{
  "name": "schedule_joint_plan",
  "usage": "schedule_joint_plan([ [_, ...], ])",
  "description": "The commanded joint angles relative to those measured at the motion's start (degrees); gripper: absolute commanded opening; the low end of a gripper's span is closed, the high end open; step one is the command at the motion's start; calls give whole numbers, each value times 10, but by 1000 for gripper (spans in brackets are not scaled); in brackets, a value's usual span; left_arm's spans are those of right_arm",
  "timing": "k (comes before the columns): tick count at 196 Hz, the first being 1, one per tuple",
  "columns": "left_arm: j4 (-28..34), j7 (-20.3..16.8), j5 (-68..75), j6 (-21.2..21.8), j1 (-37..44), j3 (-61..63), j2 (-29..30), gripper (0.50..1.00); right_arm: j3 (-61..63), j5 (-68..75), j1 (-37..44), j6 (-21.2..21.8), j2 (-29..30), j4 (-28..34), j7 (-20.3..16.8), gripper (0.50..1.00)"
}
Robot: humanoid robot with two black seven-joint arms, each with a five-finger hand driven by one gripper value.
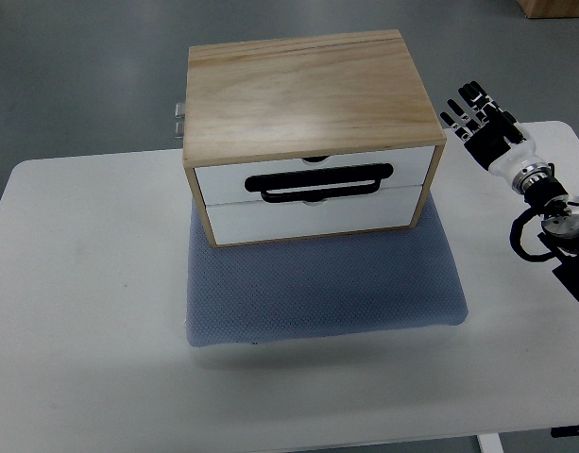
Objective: Open wood drawer with right hand
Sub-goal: 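Raise the right hand and move it toward the wooden cabinet top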
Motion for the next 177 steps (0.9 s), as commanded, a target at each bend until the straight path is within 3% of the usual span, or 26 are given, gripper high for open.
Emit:
schedule_joint_plan([
  [1, 2, -1, 0, 0, 0, 0, 0, 1000, -3, -1, 0, 3, -1, 0, 0, 944],
  [97, 6, -1, -1, -1, -7, 2, 0, 1000, 3, -4, 3, 1, -13, 0, 2, 944],
  [177, 5, -1, 0, -1, -8, 0, 0, 1000, -3, -11, 9, 26, -73, 1, 4, 944],
])
